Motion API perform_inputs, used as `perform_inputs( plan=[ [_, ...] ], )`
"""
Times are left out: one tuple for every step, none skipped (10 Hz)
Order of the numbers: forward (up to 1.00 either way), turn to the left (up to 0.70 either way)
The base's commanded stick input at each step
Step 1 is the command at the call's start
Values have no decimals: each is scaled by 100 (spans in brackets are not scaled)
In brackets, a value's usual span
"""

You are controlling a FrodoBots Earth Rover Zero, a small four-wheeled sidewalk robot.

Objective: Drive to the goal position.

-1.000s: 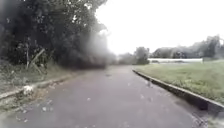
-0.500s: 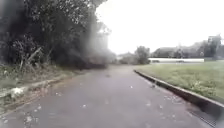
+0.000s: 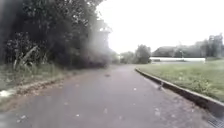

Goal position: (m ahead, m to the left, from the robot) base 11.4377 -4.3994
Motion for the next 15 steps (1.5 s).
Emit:
perform_inputs(
  plan=[
    [70,-27],
    [70,-25],
    [70,-13],
    [70,-1],
    [70,0],
    [70,0],
    [70,-7],
    [70,-18],
    [70,-27],
    [70,-27],
    [70,-27],
    [70,-27],
    [70,-27],
    [70,-21],
    [70,-9]
  ],
)
